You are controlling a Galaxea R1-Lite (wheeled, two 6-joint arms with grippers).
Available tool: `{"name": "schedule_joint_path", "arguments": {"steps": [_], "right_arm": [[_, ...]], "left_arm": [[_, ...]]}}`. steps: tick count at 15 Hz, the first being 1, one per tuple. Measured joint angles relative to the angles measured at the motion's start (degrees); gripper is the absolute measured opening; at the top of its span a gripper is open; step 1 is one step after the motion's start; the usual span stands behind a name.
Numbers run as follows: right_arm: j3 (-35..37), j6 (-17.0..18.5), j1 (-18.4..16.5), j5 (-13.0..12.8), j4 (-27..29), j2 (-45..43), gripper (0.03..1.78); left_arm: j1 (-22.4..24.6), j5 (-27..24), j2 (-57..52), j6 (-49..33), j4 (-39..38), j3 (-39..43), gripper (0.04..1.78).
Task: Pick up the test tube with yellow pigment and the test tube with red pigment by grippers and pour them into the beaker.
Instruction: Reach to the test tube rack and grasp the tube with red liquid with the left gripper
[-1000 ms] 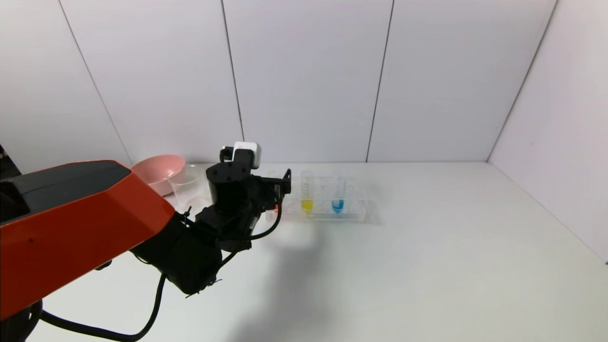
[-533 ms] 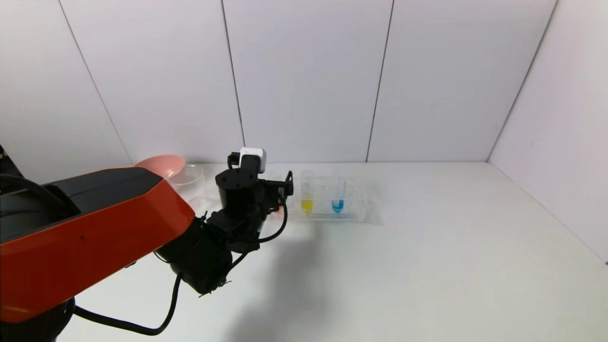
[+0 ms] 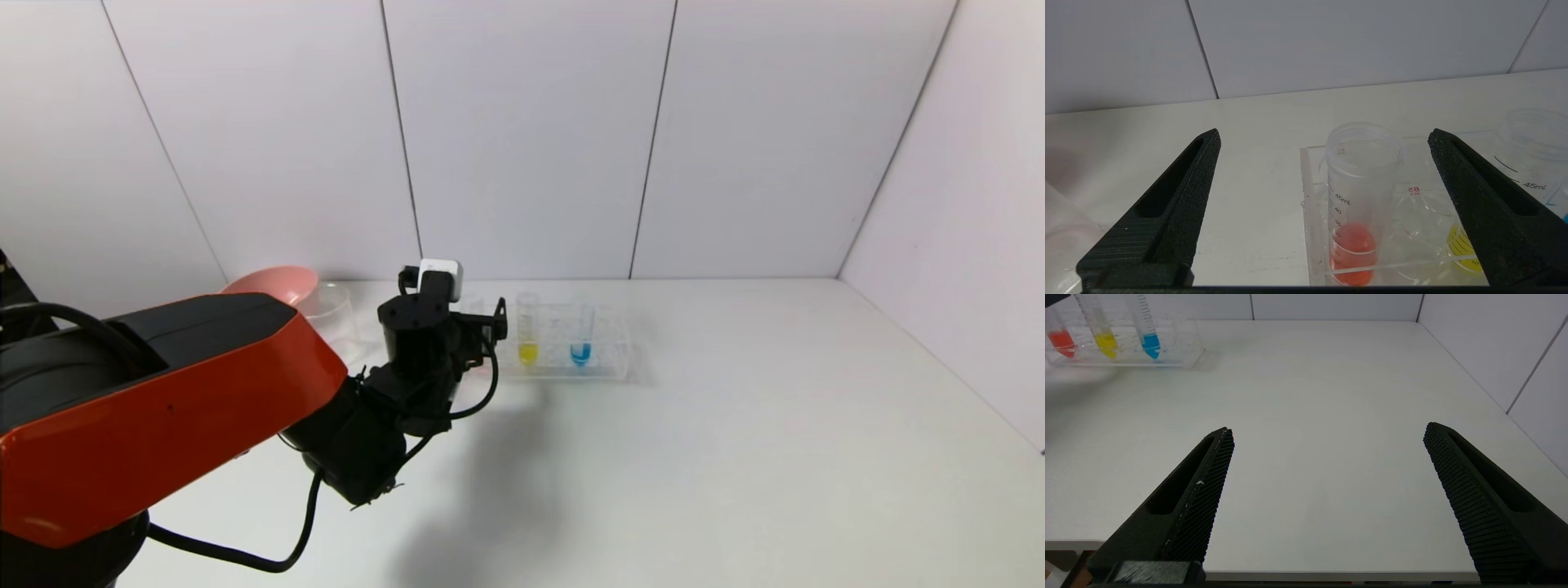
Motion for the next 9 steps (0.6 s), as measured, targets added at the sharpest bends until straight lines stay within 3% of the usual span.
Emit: {"name": "schedule_joint_path", "arguments": {"steps": [2, 4, 6, 9], "right_arm": [[0.0, 0.0, 0.0, 0.0, 0.0, 0.0, 1.7], [0.0, 0.0, 0.0, 0.0, 0.0, 0.0, 1.7], [0.0, 0.0, 0.0, 0.0, 0.0, 0.0, 1.7], [0.0, 0.0, 0.0, 0.0, 0.0, 0.0, 1.7]], "left_arm": [[0.0, 0.0, 0.4, 0.0, 0.1, -0.3, 1.72], [-0.1, -0.1, 0.5, 0.0, 0.1, -0.5, 1.56], [-0.2, 0.0, 0.5, 0.2, 0.1, -0.6, 1.31], [-0.3, -0.1, 0.5, 0.9, -0.3, -0.7, 0.75]]}}
